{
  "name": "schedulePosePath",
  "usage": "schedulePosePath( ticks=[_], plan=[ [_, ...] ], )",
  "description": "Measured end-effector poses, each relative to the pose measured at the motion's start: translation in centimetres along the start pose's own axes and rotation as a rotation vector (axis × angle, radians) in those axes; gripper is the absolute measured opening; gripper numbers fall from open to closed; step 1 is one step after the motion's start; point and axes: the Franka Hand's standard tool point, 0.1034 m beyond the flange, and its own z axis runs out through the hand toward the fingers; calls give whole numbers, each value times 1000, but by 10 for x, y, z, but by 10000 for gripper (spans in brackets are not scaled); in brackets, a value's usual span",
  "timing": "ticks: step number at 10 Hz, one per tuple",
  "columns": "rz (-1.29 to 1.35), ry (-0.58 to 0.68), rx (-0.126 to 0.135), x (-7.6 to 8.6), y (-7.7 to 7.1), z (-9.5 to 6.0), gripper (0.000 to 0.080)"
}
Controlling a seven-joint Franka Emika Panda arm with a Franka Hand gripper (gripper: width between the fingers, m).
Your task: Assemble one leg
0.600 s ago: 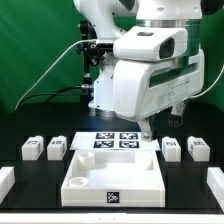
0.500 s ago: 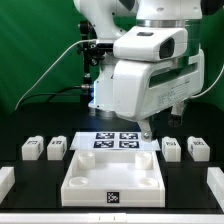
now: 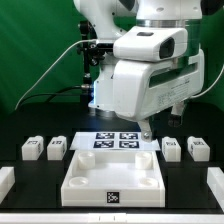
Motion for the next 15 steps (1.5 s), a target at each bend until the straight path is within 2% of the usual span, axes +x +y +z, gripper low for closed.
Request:
schedulePosePath(
  ticks=[3, 4, 5, 6, 7, 8, 9, 11, 12, 13, 14, 15],
  plan=[
    [-36, 0, 0, -1, -2, 1, 650],
    [-49, -3, 6, -5, -13, 5, 650],
    [-173, -6, 3, -18, -24, 11, 650],
    [-332, -10, 6, -37, -36, 15, 650],
    [-490, -5, 0, -55, -39, 18, 650],
    [-591, -10, 0, -60, -35, 19, 650],
    [-683, -14, 0, -61, -35, 19, 650],
    [-704, -14, 2, -61, -35, 20, 650],
    [-715, -11, 2, -70, -36, 28, 650],
    [-711, -16, 29, -105, -50, 56, 650],
    [-696, -17, 50, -125, -59, 73, 650],
    [-688, -11, 59, -134, -59, 90, 650]
  ],
)
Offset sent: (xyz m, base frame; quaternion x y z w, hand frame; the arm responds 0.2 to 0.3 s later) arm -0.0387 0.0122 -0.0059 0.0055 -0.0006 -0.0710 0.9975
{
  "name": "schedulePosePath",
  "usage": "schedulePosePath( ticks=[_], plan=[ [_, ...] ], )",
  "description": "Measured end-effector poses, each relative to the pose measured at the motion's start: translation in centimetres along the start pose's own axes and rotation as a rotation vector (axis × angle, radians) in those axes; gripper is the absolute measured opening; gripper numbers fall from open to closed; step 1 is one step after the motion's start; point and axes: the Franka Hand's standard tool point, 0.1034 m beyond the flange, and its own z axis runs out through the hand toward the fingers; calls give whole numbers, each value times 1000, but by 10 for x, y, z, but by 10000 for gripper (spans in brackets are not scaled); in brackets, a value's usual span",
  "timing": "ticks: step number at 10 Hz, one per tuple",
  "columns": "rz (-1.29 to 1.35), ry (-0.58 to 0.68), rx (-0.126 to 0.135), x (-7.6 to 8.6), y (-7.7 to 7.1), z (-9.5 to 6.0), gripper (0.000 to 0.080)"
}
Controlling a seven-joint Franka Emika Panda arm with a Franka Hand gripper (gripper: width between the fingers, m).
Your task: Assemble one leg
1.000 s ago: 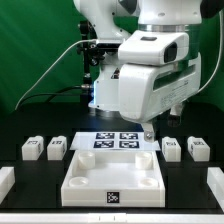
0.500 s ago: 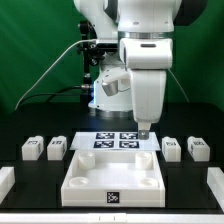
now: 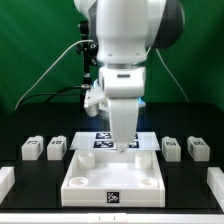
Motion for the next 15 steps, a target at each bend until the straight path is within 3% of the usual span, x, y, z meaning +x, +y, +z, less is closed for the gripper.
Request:
schedulePosePath(
  ticks=[2, 4, 5, 6, 7, 8, 9, 10, 15],
  plan=[
    [15, 9, 20, -6, 1, 18, 650],
    [16, 9, 23, -6, 0, 19, 650],
    [17, 9, 23, -6, 0, 19, 524],
    [17, 9, 24, -6, 0, 19, 336],
    [17, 9, 24, -6, 0, 19, 336],
    [17, 10, 25, -6, 0, 20, 129],
    [18, 9, 21, -7, 1, 19, 129],
    [18, 9, 12, -7, 3, 18, 67],
    [19, 10, 8, -7, 3, 18, 67]
  ],
)
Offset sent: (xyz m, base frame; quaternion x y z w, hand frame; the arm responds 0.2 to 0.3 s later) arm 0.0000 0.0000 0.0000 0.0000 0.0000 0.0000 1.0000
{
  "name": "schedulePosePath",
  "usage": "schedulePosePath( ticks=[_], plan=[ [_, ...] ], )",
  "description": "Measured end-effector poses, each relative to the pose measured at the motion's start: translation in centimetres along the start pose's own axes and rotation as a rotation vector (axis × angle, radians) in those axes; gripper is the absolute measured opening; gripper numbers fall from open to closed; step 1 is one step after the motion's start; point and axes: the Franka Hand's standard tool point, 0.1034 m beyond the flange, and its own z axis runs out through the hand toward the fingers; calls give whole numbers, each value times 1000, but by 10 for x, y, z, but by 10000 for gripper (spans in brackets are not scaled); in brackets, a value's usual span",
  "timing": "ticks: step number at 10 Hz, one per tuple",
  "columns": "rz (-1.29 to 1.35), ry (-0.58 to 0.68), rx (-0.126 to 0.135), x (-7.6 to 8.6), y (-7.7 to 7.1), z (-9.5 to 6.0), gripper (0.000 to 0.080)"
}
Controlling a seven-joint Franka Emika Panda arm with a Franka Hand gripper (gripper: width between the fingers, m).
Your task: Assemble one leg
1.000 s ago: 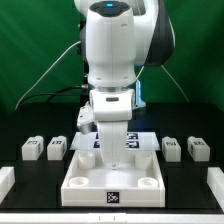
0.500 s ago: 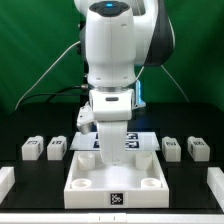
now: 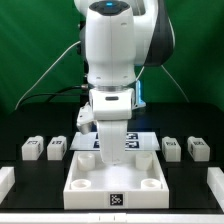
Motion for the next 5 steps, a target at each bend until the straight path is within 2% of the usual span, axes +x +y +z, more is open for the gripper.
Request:
schedulePosePath(
  ticks=[2, 5],
  plan=[
    [4, 1, -3, 3, 3, 0, 67],
    [2, 24, -35, 49, 30, -3, 67]
  ],
)
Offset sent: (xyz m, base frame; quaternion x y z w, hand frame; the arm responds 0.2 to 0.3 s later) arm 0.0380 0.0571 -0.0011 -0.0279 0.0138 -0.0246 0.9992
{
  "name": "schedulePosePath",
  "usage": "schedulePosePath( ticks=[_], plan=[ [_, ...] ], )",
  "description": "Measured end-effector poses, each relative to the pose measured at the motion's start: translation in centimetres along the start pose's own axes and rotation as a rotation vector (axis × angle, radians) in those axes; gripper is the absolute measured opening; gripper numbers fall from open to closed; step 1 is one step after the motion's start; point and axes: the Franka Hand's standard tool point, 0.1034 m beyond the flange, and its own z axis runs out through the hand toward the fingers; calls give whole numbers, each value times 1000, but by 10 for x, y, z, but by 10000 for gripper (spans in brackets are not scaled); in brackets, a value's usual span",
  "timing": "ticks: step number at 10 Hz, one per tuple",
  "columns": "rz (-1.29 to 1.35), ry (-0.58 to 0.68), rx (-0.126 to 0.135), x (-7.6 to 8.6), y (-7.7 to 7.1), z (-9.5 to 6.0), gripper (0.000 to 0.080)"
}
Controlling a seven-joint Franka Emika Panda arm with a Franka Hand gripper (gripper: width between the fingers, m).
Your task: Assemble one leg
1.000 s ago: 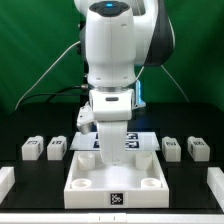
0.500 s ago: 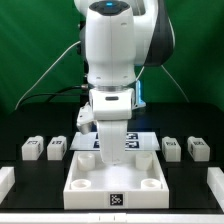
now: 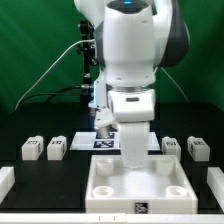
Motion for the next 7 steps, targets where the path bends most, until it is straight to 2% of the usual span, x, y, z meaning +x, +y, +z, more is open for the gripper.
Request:
schedulePosePath(
  ticks=[2, 4, 7],
  plan=[
    [4, 13, -18, 22, 14, 2, 66],
    [-3, 24, -33, 32, 28, 2, 64],
    [21, 20, 16, 37, 32, 4, 64]
  ],
)
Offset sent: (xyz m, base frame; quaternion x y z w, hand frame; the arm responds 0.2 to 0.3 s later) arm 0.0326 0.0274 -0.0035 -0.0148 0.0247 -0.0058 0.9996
